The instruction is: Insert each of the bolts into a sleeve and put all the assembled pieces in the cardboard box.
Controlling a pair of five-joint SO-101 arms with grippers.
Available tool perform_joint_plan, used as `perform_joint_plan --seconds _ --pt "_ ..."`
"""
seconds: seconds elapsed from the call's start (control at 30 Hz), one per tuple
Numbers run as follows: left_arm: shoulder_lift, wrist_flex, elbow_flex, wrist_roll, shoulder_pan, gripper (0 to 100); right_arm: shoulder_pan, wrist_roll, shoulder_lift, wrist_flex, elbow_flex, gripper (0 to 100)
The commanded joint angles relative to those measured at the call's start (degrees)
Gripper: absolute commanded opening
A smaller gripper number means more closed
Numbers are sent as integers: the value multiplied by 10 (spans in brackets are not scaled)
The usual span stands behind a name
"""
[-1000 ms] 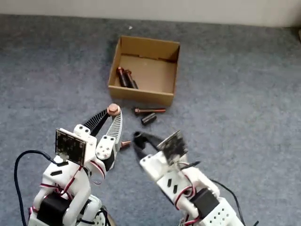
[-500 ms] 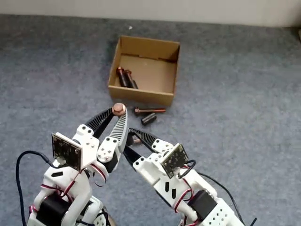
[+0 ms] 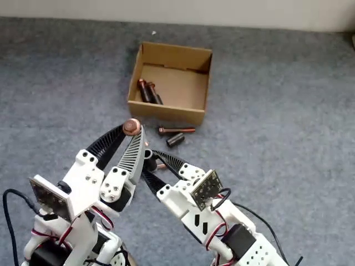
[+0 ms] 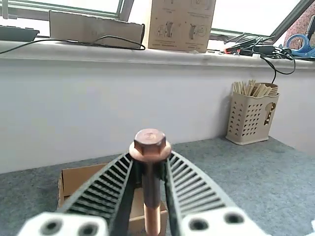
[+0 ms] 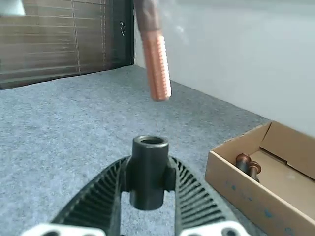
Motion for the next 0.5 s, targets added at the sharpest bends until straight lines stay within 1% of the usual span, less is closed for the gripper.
perform_joint_plan --seconds 0.0,0.1,0.33,0.47 --pt "-3 -7 -23 4 12 5 21 4 -10 -25 58 4" --pt "-3 10 -23 4 14 5 21 4 -10 -38 58 4" --pt "-3 17 -1 4 55 5 20 4 -10 -54 59 4" --pt "-2 16 20 2 51 5 20 5 -10 -56 59 4"
